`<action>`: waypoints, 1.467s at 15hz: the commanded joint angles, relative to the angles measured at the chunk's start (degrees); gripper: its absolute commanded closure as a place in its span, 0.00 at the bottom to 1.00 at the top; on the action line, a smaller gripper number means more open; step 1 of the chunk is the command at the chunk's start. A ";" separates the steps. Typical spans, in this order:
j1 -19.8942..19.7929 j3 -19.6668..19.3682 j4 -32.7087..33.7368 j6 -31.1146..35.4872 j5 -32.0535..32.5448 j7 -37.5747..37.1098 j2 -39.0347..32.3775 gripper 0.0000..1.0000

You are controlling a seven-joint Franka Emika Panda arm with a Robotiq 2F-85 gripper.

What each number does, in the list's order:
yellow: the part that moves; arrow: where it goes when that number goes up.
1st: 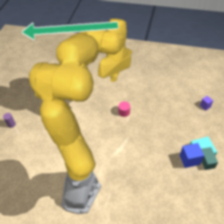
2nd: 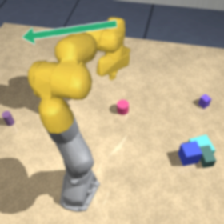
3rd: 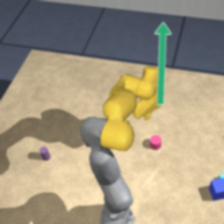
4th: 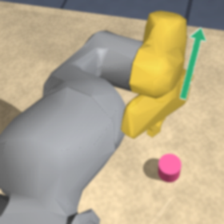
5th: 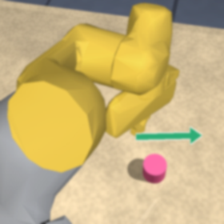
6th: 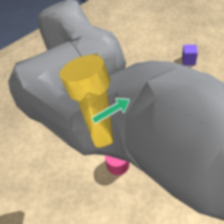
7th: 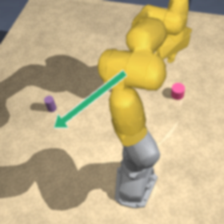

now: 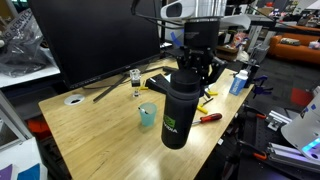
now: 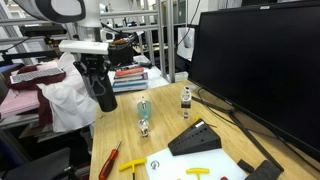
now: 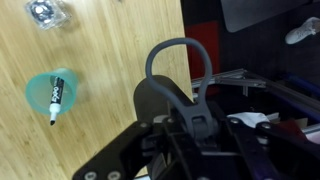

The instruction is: Move the black bottle to the left side of the desk

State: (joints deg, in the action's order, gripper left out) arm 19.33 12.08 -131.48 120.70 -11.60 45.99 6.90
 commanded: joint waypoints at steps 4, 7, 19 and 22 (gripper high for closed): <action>-0.85 3.11 19.90 -0.88 9.87 -0.70 -18.48 0.92; -1.28 3.52 27.49 0.45 13.50 -0.10 -25.29 0.92; -0.15 3.59 48.53 0.18 21.47 1.94 -44.07 0.92; 0.06 3.91 51.73 -1.11 21.27 2.70 -46.02 0.92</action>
State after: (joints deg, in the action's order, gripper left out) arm 19.65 15.10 -84.02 122.55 8.92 47.05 -37.08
